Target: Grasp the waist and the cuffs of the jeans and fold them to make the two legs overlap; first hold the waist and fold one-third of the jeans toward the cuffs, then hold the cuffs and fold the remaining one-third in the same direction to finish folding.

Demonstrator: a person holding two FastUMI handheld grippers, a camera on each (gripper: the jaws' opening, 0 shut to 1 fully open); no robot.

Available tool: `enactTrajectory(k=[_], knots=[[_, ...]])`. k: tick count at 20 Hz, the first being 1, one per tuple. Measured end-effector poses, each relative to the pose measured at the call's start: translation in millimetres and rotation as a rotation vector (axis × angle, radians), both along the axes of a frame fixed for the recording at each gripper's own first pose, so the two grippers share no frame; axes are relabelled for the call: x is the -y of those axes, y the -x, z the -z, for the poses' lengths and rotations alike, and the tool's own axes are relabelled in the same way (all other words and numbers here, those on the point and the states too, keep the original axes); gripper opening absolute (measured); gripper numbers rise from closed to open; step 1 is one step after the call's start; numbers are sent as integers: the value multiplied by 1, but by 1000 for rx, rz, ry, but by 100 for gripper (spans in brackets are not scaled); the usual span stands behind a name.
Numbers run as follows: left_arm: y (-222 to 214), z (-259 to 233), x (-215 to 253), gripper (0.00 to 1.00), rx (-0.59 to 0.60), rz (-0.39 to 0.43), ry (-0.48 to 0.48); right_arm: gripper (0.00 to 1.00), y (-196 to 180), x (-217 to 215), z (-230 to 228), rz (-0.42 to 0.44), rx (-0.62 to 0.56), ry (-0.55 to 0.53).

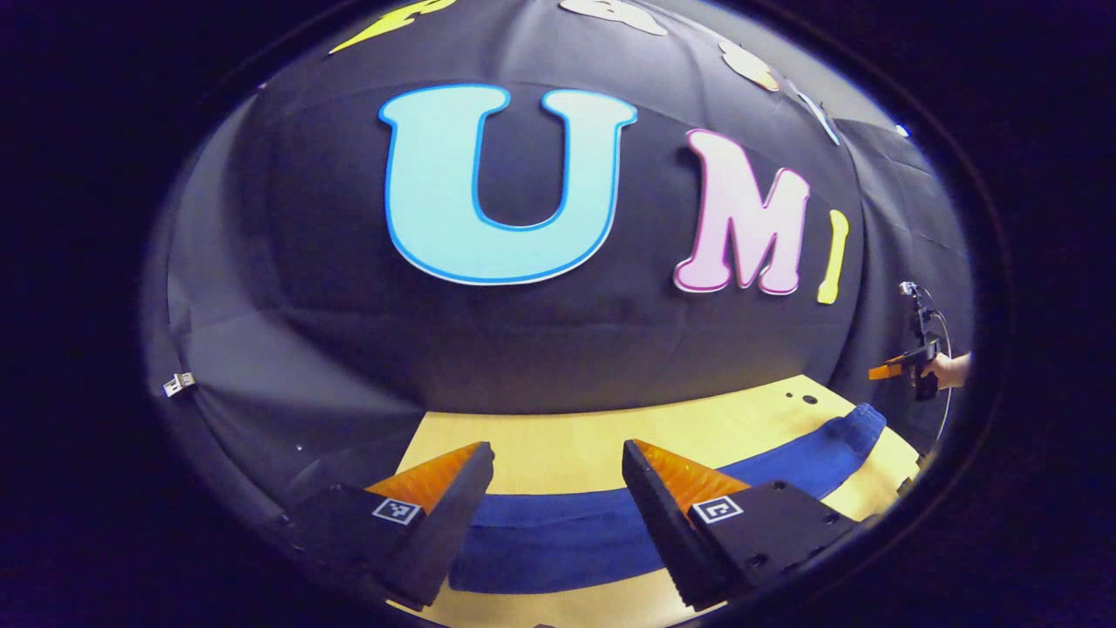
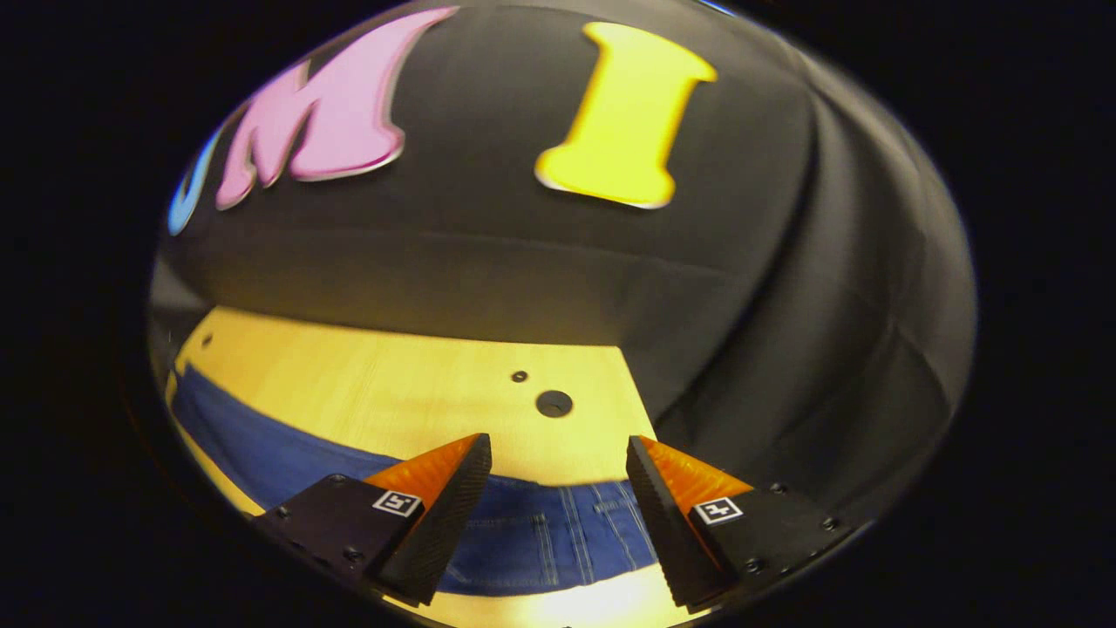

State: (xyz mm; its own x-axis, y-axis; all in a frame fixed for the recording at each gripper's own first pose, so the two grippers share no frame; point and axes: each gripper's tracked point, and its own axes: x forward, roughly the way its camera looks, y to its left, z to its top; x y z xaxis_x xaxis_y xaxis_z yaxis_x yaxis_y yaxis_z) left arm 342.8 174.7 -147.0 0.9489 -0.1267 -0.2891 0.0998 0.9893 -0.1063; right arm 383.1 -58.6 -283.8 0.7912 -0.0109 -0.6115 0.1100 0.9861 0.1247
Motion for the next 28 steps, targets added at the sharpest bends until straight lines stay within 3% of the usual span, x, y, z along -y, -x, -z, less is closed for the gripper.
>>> enactTrajectory(k=[3,5,8,10,15,16,18,22,28], knots=[[3,-4,-2,97,25,79,15,97,25,38,35,213,-83,-194],[1,-6,-7,97,26,103,4,97,28,41,83,310,-152,-293],[6,-12,-3,95,-9,90,19,97,44,34,152,383,-274,-327],[4,-10,-1,95,-24,74,26,98,44,26,173,432,-316,-367],[-2,-4,0,97,-69,32,1,98,45,27,183,519,-351,-477],[-4,-4,-2,97,-76,13,-4,96,33,27,181,525,-308,-502],[-8,-6,-2,97,-73,-23,2,51,27,27,179,505,-275,-514],[8,-3,-9,97,-76,-40,34,8,21,30,168,490,-218,-462],[25,4,-46,98,-86,-50,85,7,5,4,90,305,-21,-358]])
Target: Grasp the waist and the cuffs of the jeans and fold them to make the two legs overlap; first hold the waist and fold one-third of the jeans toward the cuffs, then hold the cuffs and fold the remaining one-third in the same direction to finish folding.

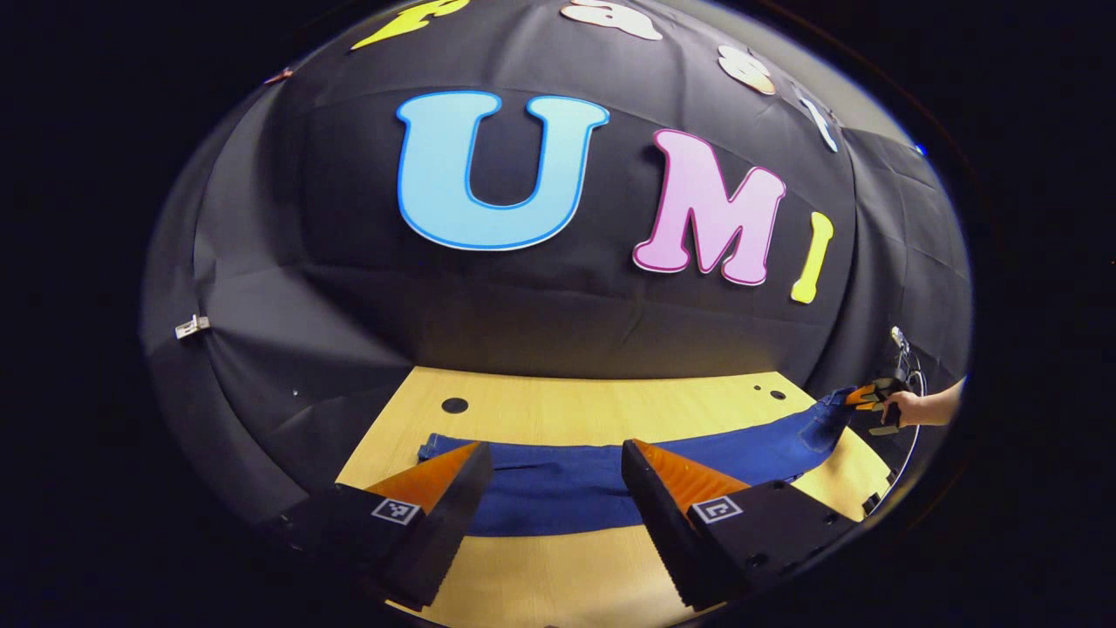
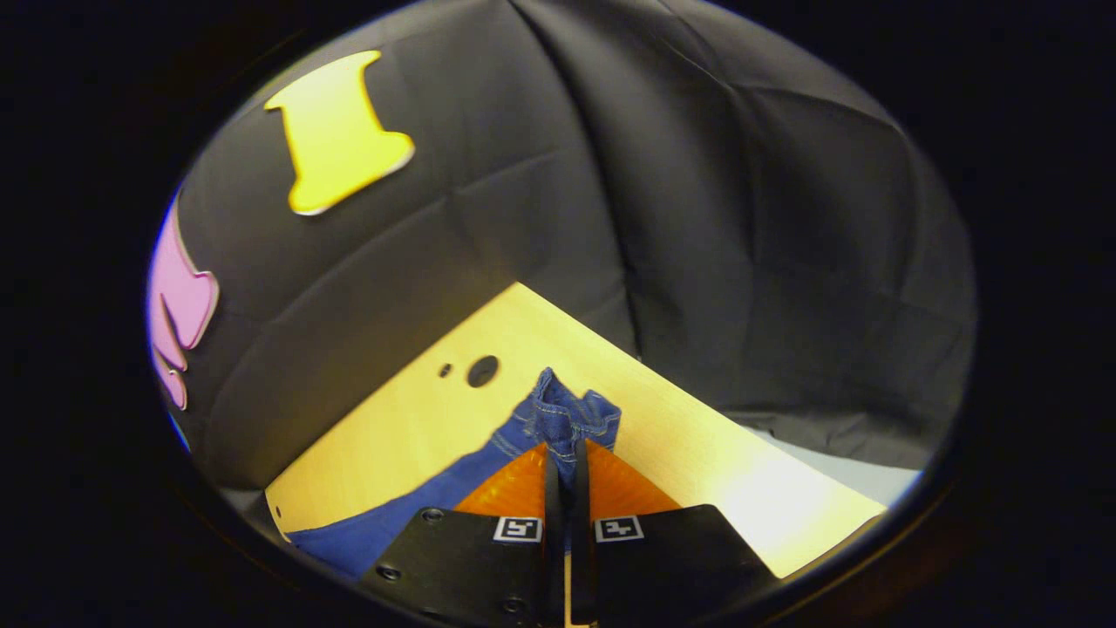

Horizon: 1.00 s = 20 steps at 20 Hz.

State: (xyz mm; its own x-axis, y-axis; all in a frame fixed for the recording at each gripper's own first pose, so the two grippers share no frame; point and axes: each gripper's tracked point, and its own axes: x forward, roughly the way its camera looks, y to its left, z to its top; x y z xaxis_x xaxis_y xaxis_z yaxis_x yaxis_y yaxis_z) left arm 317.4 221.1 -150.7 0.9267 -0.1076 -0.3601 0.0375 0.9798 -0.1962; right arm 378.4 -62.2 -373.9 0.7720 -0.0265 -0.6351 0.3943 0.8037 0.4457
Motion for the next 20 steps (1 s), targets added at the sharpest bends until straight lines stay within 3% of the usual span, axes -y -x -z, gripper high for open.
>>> enactTrajectory(k=[3,6,10,13,15,16,19,20], knots=[[6,0,-15,97,16,2,19,7,-6,-49,-66,-128,124,42],[15,3,-33,97,20,-13,34,7,2,-128,-125,-304,209,55],[31,18,-52,97,-19,-28,58,7,38,-239,-169,-555,264,38],[45,28,-67,96,-67,-38,50,7,68,-315,-150,-749,248,51],[53,34,-76,96,-97,-51,50,7,100,-361,-97,-910,150,90],[55,40,-82,96,-118,-66,43,7,117,-371,-71,-978,85,120],[57,54,-94,96,-172,-97,37,7,143,-401,-25,-1073,3,179],[56,61,-93,96,-195,-98,55,7,149,-377,-21,-1116,-28,209]])
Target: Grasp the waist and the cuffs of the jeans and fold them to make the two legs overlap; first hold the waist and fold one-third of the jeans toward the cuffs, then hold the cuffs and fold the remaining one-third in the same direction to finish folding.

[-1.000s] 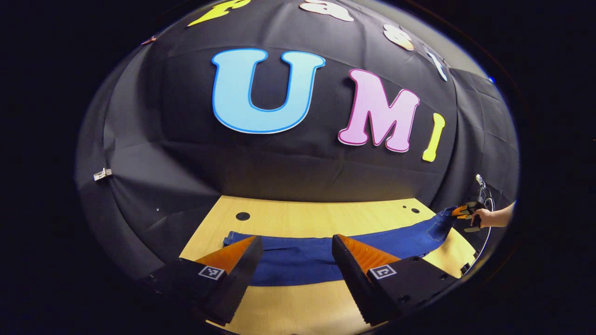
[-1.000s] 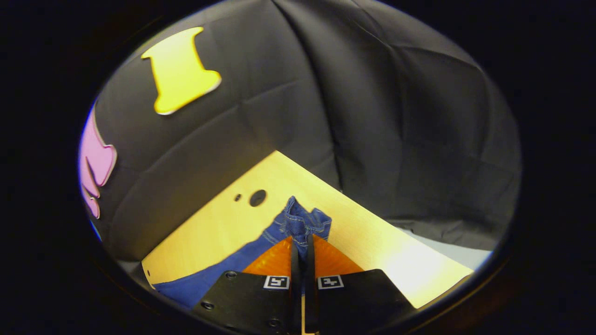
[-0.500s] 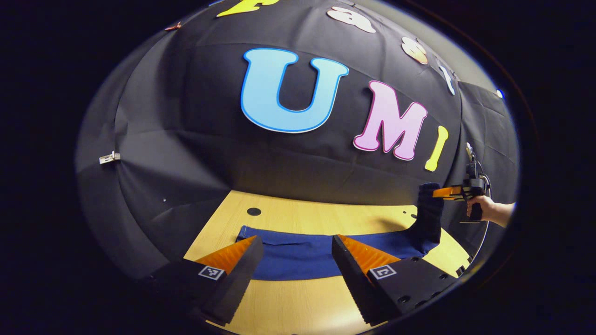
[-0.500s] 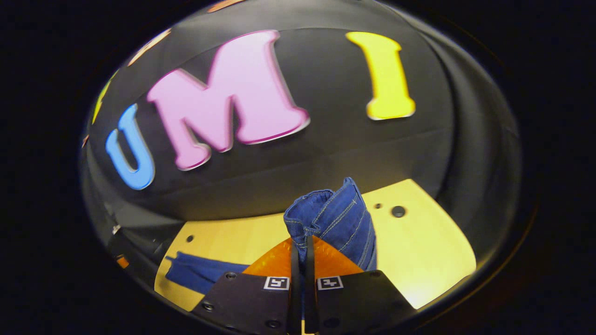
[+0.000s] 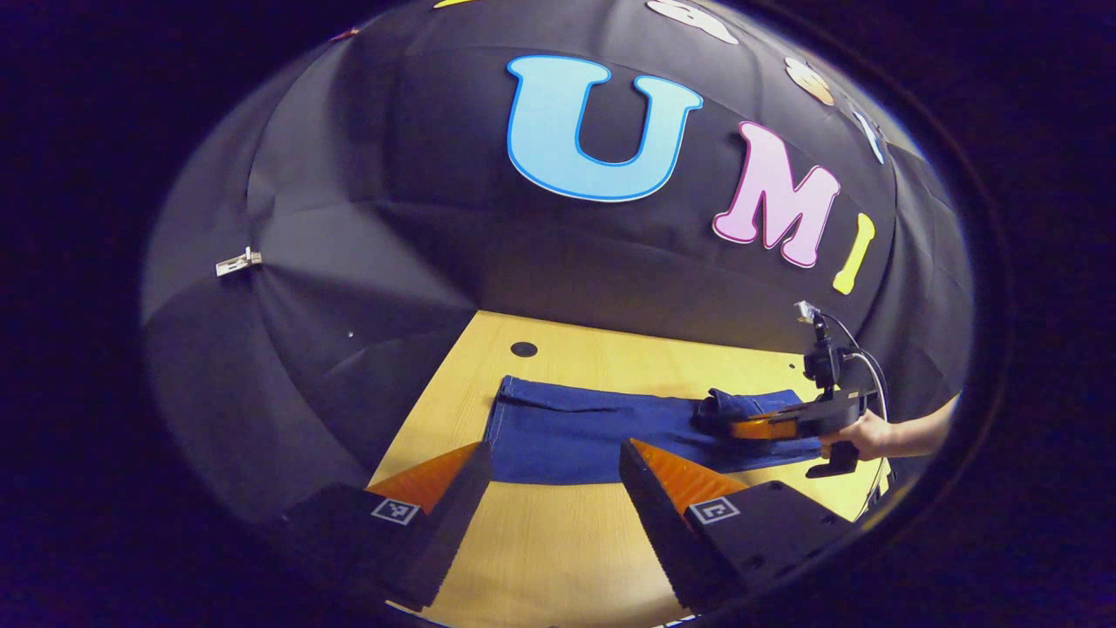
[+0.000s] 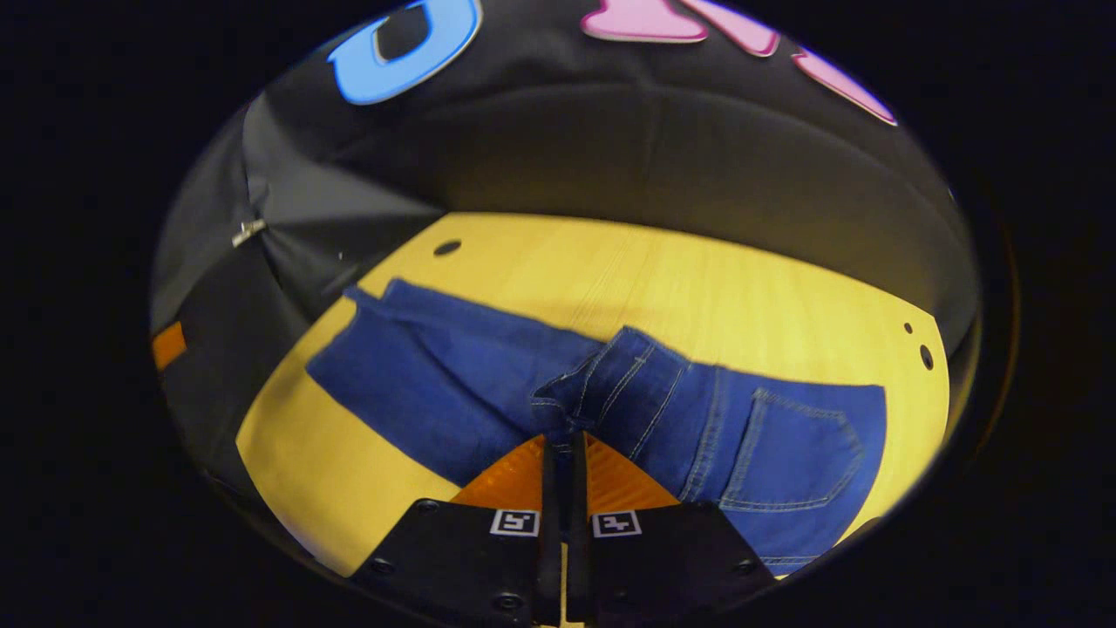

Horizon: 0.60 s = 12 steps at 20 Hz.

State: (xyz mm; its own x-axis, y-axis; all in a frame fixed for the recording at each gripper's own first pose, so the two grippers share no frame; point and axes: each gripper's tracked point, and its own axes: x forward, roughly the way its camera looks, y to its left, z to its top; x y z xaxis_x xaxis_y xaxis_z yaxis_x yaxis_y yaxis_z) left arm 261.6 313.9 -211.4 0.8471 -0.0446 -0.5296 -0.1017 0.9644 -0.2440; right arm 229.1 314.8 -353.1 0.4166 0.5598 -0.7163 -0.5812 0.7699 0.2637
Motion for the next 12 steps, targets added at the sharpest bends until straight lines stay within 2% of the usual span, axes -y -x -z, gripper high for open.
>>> enactTrajectory(k=[1,2,4,7,10,12], knots=[[-3,9,0,96,-33,-6,23,7,14,-3,17,-53,-34,20],[-5,21,0,96,-67,-11,50,5,16,0,13,-83,-47,7],[-19,39,2,96,-123,-27,101,32,17,-5,0,-90,-51,-68],[-55,65,-2,96,-196,-42,141,73,12,7,-52,-66,-16,-202],[-91,101,-24,96,-298,-86,199,73,15,54,-104,-25,54,-288],[-115,130,-42,96,-415,-128,248,72,20,102,-110,-6,82,-253]])
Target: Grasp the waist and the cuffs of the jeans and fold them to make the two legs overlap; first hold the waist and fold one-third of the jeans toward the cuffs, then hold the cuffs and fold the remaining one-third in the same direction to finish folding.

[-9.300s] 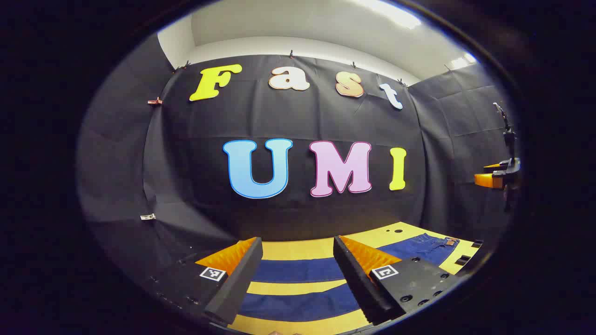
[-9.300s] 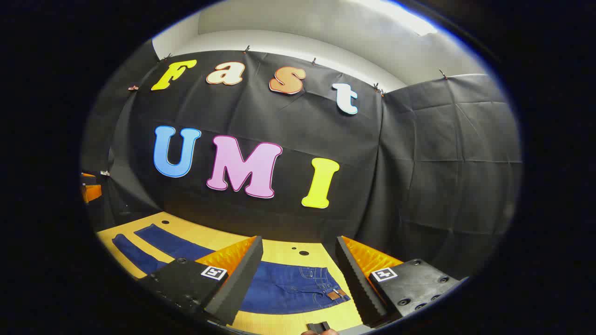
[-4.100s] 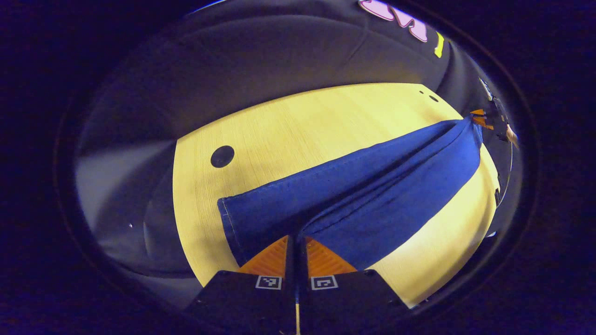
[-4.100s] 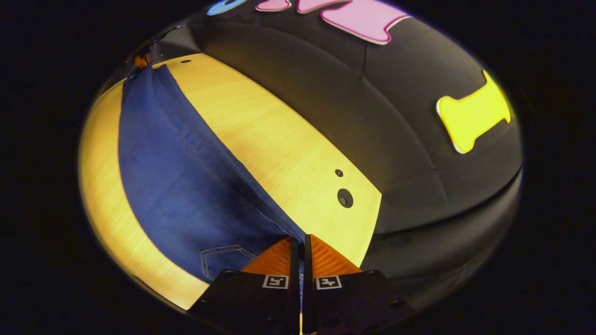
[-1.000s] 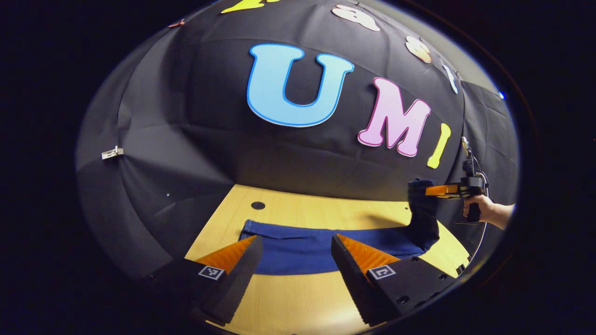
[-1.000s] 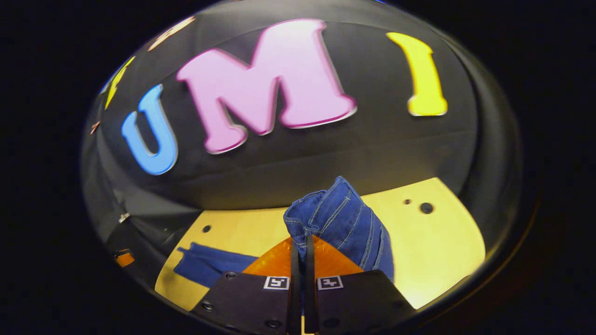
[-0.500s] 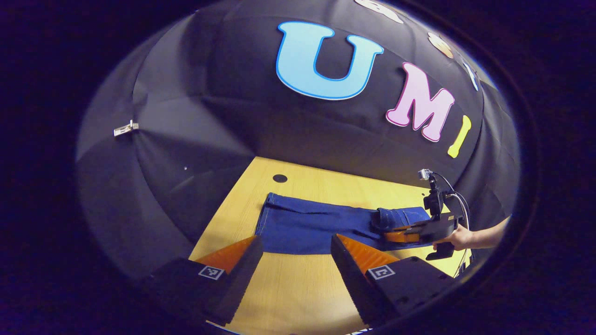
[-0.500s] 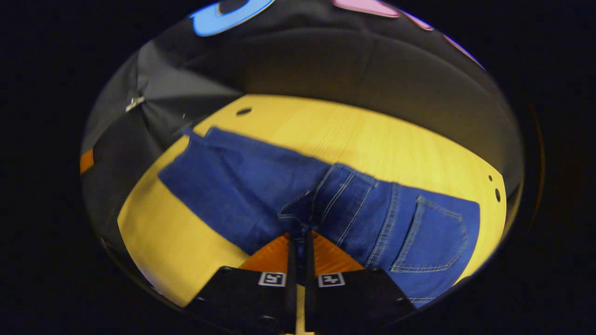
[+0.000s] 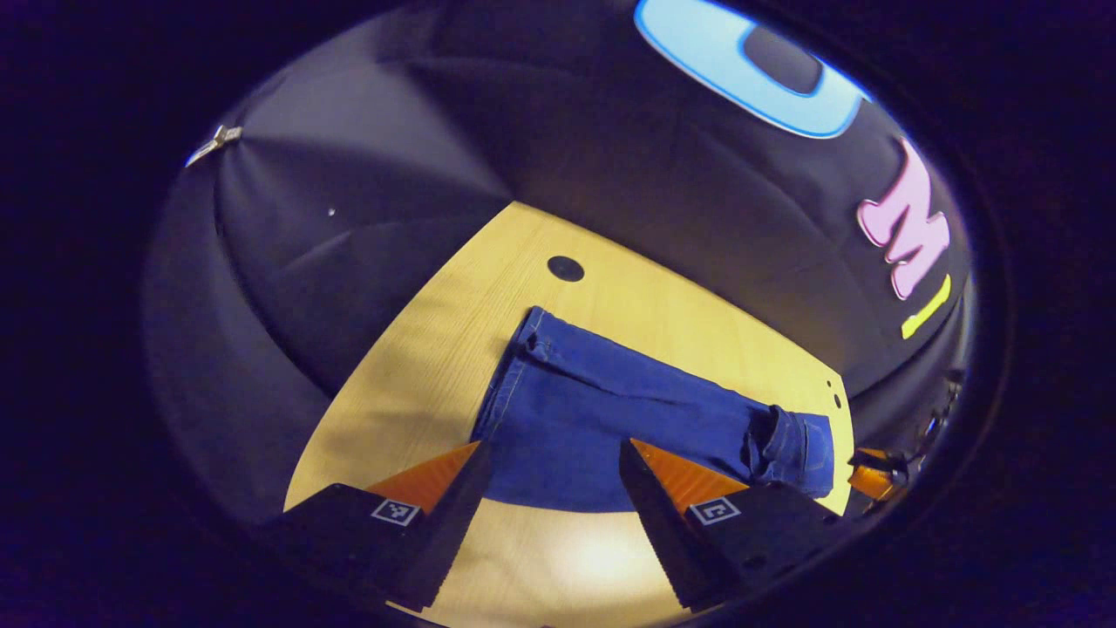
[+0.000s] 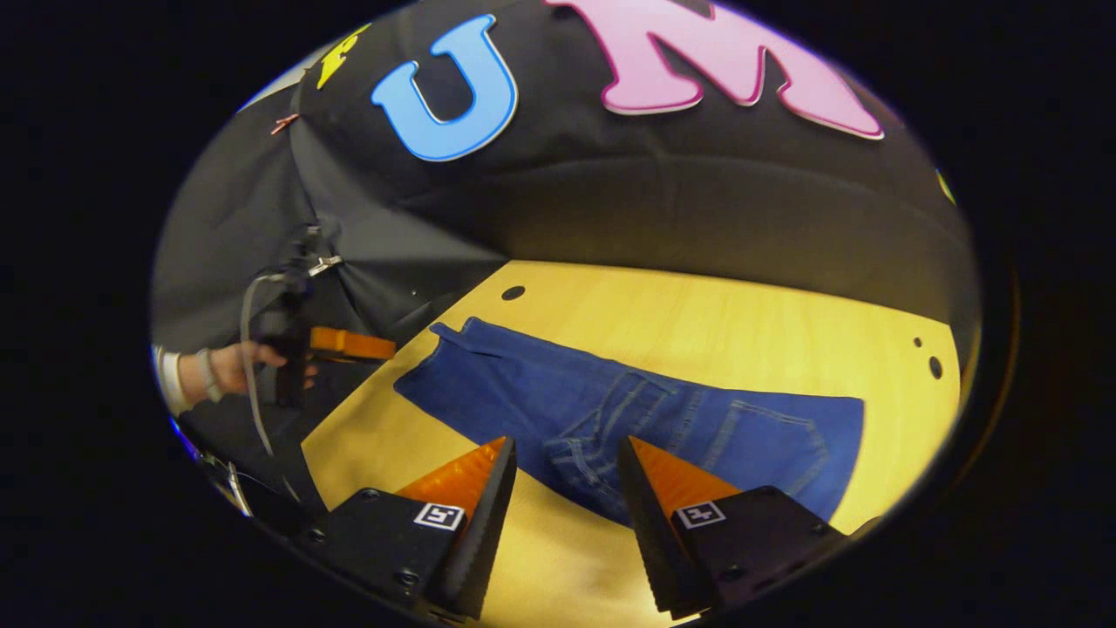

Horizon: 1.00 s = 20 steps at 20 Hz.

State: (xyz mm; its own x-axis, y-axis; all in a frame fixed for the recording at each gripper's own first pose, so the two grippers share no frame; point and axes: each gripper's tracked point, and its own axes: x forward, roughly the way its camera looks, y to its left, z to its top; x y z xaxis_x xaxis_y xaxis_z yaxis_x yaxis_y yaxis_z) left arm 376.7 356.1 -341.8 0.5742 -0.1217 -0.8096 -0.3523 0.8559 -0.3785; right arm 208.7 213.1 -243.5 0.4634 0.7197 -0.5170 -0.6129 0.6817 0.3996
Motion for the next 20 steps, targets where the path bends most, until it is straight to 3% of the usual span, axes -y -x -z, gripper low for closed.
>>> enactTrajectory(k=[3,7,9,10,11,12,14,16,20], knots=[[-16,38,-9,96,-181,16,14,72,6,73,6,117,-42,29],[-19,69,-17,96,-307,156,-124,72,18,143,20,228,-98,62],[-20,69,-17,96,-345,222,-180,72,24,161,24,246,-104,86],[-15,69,-15,89,-382,266,-195,72,25,167,25,254,-107,90],[-19,66,-13,92,-372,288,-198,72,25,170,25,262,-111,87],[-19,67,-4,88,-380,297,-189,72,24,170,24,269,-114,82],[-20,66,2,49,-370,309,-183,72,21,166,20,277,-113,58],[-21,68,5,21,-362,302,-179,72,21,163,17,273,-113,46],[-19,38,27,7,-312,302,-54,72,24,161,14,254,-95,41]])
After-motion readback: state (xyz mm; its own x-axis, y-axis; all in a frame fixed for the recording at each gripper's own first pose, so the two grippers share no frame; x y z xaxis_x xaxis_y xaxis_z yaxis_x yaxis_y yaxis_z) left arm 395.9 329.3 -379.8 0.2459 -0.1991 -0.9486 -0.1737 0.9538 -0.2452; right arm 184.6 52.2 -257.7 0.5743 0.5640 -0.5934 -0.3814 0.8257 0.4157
